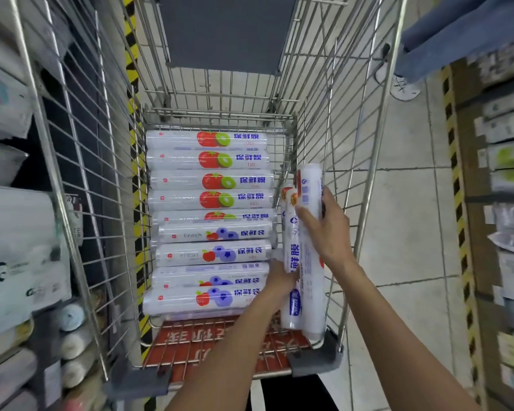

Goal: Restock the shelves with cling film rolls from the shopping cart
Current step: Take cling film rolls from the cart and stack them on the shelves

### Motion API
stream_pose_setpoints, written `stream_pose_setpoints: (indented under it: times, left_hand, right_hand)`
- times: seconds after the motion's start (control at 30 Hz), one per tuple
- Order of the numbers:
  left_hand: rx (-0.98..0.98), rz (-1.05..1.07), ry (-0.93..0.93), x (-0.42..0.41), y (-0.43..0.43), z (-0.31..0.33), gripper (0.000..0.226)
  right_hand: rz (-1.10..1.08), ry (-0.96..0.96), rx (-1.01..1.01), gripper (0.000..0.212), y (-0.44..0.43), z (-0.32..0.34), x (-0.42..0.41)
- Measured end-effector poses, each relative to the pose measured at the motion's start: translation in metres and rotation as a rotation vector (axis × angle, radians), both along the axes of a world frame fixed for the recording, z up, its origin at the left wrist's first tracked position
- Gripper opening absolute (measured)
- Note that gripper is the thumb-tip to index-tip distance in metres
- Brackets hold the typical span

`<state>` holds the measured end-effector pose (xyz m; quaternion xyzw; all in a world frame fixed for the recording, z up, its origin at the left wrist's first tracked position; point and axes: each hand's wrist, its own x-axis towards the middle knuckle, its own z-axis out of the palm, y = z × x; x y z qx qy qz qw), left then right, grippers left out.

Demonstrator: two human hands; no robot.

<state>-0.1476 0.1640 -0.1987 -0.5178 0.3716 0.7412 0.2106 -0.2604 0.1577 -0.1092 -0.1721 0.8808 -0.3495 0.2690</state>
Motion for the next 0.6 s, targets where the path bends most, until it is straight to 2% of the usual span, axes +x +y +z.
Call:
stream_pose_setpoints:
  times: [0.1, 0.23, 0.3, 0.37, 0.5, 0.6]
  left_hand:
    - [0.003, 0.094, 0.041, 0.012, -0.02, 0.021, 0.029]
    - [-0.295, -0.015, 0.17, 0.049, -0.077, 0.059, 0.045]
    - [-0.364, 0.028, 0.182, 0.068, -0.105, 0.079, 0.033]
    - [-0.409, 0.091, 0.184, 0.081, -0.122, 0.098, 0.019]
    - [-0.459, 0.152, 0.229, 0.101, -0.135, 0.136, 0.006]
    - [-0.49, 0.2, 0.25, 0.118, -0.132, 0.172, 0.019]
  right_hand:
    - [-0.015, -0.024, -0.052, 0.036, 0.006, 0.008, -0.003]
    - [-0.012, -0.067, -0.136, 0.041, 0.002, 0.02, -0.004]
    - [-0.007, -0.106, -0.171, 0.037, -0.003, 0.03, -0.003]
    - [-0.013, -0.185, -0.22, 0.034, -0.01, 0.039, -0.001]
    - [-0.061, -0.365, -0.34, 0.034, -0.027, 0.061, 0.011]
    - [-0.1, -0.534, -0.445, 0.028, -0.043, 0.083, 0.025]
